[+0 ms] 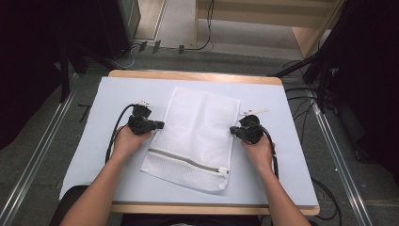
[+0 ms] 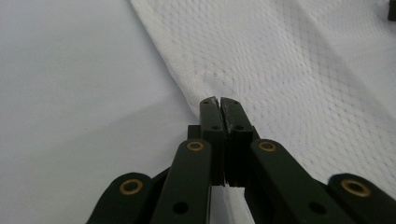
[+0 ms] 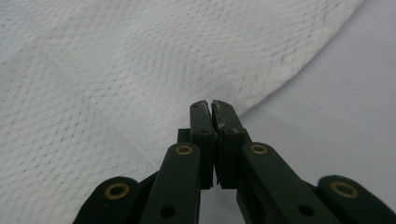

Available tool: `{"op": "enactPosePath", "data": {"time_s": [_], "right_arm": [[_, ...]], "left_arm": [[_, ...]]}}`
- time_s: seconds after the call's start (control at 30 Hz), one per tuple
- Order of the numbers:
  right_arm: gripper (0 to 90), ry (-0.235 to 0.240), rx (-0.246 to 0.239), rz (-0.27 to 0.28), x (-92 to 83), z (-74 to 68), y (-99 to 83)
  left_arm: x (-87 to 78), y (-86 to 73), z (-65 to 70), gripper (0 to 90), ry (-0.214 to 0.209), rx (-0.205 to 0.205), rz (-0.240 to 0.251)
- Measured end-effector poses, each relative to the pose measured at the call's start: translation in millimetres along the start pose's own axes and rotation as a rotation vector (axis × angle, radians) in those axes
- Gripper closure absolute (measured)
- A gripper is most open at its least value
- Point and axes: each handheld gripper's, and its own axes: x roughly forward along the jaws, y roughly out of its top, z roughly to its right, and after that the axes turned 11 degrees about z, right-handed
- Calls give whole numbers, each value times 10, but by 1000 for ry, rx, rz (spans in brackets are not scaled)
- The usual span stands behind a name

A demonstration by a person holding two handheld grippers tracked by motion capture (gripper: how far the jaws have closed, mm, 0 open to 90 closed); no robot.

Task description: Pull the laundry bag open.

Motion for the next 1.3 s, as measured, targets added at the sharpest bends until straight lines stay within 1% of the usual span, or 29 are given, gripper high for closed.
{"op": "enactPosePath", "data": {"time_s": [0.13,0.2,0.27,0.3,0.4,0.47,0.6,0.67,0.77,0.8,0.83,0.9,1.0,1.07,1.1,1.13,1.17,1.2,1.27,1.3], "right_arm": [[899,6,1,4,32,4,48],[899,9,-2,3,62,1,80],[899,15,-11,15,99,-5,109],[899,18,-6,9,125,-10,129],[900,27,-4,8,195,-27,190],[900,36,-5,10,241,-47,223],[900,46,-32,0,351,-95,299],[899,56,-31,4,417,-120,338],[898,64,-53,7,492,-163,387],[899,69,-52,3,517,-176,410],[898,70,-56,6,541,-179,428],[898,73,-52,7,571,-190,445],[893,78,-60,-5,607,-201,432],[869,77,-53,-11,610,-199,423],[836,82,-51,-13,605,-191,422],[789,91,-43,-5,601,-188,422],[755,91,-48,-6,592,-187,423],[753,88,-47,-11,576,-194,425],[721,95,-56,3,537,-199,417],[711,96,-56,1,513,-207,415]], "left_arm": [[-66,-29,-8,900,4,-14,9],[-102,-51,-17,900,13,-22,13],[-140,-79,-29,900,18,-32,17],[-162,-93,-39,900,24,-32,15],[-227,-141,-64,900,31,-52,20],[-266,-167,-79,900,41,-57,22],[-343,-217,-117,900,65,-69,28],[-376,-240,-144,900,83,-78,28],[-434,-268,-187,900,111,-90,41],[-451,-272,-203,900,120,-81,42],[-453,-277,-209,900,124,-85,48],[-453,-282,-243,899,132,-88,46],[-433,-293,-271,893,133,-99,38],[-442,-288,-278,881,117,-107,38],[-450,-285,-280,856,115,-113,42],[-461,-281,-285,829,115,-111,44],[-469,-276,-288,805,106,-114,47],[-478,-269,-287,775,106,-117,49],[-497,-250,-273,737,94,-110,48],[-501,-238,-259,707,80,-115,50]]}}
